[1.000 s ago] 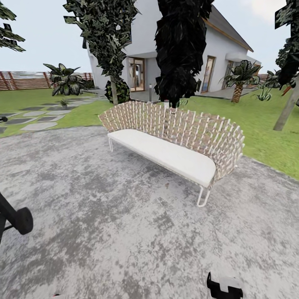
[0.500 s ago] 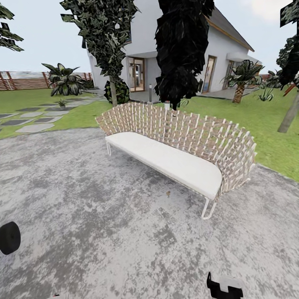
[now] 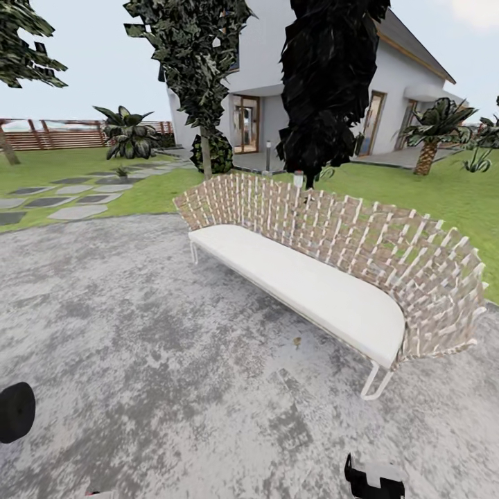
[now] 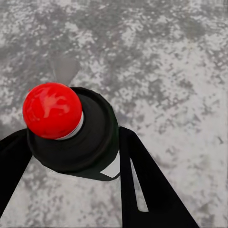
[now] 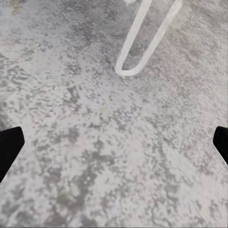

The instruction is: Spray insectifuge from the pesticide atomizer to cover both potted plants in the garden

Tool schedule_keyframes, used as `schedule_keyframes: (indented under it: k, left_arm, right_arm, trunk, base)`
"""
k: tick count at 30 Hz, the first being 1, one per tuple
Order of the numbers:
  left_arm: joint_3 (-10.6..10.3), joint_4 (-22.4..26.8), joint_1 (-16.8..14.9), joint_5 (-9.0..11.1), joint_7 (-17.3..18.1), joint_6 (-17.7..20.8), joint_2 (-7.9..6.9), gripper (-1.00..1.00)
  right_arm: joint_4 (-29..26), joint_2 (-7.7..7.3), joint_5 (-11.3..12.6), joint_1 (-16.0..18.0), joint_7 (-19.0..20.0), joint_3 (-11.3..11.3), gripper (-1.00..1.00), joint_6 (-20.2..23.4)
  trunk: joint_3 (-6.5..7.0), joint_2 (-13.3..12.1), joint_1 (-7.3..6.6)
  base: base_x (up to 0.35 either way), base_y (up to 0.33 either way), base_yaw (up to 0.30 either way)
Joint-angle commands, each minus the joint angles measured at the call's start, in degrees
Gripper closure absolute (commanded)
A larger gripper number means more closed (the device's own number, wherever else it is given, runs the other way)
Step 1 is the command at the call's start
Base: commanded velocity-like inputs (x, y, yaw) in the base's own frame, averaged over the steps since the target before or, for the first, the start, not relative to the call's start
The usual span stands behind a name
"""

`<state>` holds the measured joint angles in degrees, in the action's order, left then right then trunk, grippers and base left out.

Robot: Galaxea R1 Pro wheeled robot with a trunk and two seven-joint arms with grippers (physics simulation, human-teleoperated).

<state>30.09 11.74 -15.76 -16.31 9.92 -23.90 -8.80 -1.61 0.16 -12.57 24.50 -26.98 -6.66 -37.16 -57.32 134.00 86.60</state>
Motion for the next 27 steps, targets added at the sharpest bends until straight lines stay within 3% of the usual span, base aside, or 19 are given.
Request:
schedule_keyframes:
  k: [1, 16, 27]
  left_arm:
    - [0.5, -0.05, -0.08, -0.39, 0.29, -0.18, 0.01, 1.0]
    - [0.44, -0.12, -0.06, -0.4, 0.35, -0.18, 0.06, 1.0]
    - [0.33, -0.14, -0.08, -0.39, 0.37, -0.18, 0.19, 1.0]
  right_arm:
    - [0.02, 0.01, -0.61, 0.02, -0.26, -0.46, -1.0, -0.11]
    - [0.02, 0.01, -0.61, 0.02, -0.26, -0.46, -1.0, -0.11]
    - [0.02, 0.01, -0.61, 0.02, -0.26, -0.46, -1.0, -0.11]
  trunk:
    - [-0.05, 0.02, 0.02]
    - [-0.05, 0.02, 0.02]
    - [-0.05, 0.02, 0.02]
  base:
    - [0.339, 0.0, 0.27]
    - [0.331, -0.013, 0.271]
    - [0.03, -0.01, 0.271]
